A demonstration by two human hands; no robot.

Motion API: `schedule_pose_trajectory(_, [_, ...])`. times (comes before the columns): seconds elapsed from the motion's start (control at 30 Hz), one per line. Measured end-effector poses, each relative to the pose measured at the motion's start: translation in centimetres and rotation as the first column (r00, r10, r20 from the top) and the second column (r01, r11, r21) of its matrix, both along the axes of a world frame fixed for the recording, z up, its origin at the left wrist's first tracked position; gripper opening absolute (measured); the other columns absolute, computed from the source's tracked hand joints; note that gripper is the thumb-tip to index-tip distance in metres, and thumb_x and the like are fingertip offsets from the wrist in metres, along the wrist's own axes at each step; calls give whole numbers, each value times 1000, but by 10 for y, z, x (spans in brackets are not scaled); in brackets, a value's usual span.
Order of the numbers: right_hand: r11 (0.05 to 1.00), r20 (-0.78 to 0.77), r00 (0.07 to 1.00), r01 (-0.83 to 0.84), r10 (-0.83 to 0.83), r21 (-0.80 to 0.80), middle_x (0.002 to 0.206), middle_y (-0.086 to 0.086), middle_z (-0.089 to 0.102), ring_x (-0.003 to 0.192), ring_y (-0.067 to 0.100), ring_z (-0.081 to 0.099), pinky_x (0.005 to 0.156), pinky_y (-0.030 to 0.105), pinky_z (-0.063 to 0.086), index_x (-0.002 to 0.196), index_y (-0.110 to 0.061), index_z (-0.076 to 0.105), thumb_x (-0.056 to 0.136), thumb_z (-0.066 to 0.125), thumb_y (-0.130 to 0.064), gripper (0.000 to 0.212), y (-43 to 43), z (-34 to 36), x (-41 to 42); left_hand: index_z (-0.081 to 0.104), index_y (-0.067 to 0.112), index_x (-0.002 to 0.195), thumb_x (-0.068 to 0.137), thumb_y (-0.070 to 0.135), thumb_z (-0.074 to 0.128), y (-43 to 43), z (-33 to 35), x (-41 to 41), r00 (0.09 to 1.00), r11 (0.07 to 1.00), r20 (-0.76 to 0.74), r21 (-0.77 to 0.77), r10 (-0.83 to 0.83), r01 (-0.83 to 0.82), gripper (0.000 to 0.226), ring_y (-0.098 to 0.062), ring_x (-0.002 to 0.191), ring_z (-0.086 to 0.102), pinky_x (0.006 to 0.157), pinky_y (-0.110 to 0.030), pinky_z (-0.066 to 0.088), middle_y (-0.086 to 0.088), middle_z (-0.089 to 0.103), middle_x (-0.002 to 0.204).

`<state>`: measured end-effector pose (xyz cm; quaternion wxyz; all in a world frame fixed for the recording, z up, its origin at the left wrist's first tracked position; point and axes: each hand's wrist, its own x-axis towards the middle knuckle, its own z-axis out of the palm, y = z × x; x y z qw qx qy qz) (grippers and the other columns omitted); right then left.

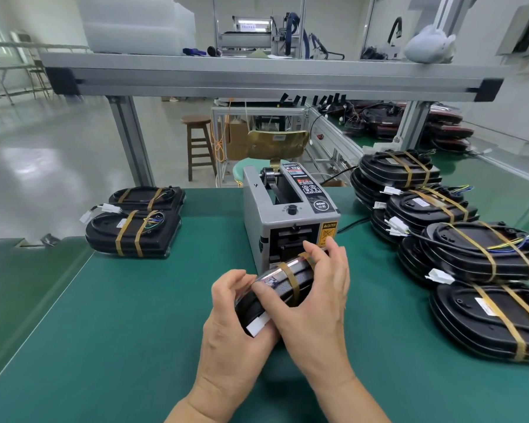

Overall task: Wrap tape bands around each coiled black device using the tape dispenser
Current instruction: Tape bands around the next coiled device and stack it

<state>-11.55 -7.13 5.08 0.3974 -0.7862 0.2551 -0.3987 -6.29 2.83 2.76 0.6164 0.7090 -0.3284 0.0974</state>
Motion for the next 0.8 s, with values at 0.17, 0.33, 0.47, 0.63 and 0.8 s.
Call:
schedule_pose_trajectory(0.17, [998, -36, 998, 45, -43, 45, 157, -16, 17, 147, 4, 13, 120, 36, 17, 142, -35, 36, 63, 71, -67, 92, -16, 1, -1, 37, 57, 118, 65, 29, 77, 4, 3, 10, 999, 997, 1, 64, -48, 48, 73, 0, 106, 61, 87, -4, 42, 28, 59, 114])
schedule_pose_trajectory(0.33, [944, 46, 998, -66, 54, 325, 133, -21, 53, 124, -2, 48, 111, 33, 39, 132, -42, 47, 75, 61, -66, 64, -34, 6, -1, 48, 41, 123, 67, 21, 72, 10, 17, 21, 995, 974, 17, 203, -102, 97, 64, -3, 111, 56, 94, -10, 42, 22, 58, 110])
schedule_pose_trajectory(0.47, [928, 87, 996, -27, -6, 371, 125, -14, 60, 116, 2, 55, 101, 23, 43, 125, -38, 52, 91, 67, -35, 37, -37, 8, 7, 50, 26, 137, 71, 48, 64, 8, 37, 25, 950, 871, 289, 490, -119, -40, 71, -13, 115, 51, 99, -34, 43, 9, 54, 122])
schedule_pose_trajectory(0.63, [729, 207, 978, -121, -29, 674, 101, 3, 67, 84, 10, 66, 74, 23, 54, 101, -21, 63, 91, 69, -18, 12, -40, 18, 22, 51, 28, 137, 77, 50, 74, -3, 56, 35, 932, 725, 337, 675, -135, -139, 68, -17, 114, 54, 94, -33, 42, 10, 57, 122])
schedule_pose_trajectory(0.8, [635, 165, 983, -76, -82, 769, 76, 4, 60, 55, 8, 55, 46, 16, 41, 90, -8, 68, 94, 59, -4, 11, -64, 20, 33, 59, 30, 124, 73, 41, 81, 20, 59, 47, 952, 758, 289, 641, -96, -119, 57, -13, 101, 55, 85, -35, 47, 16, 57, 105])
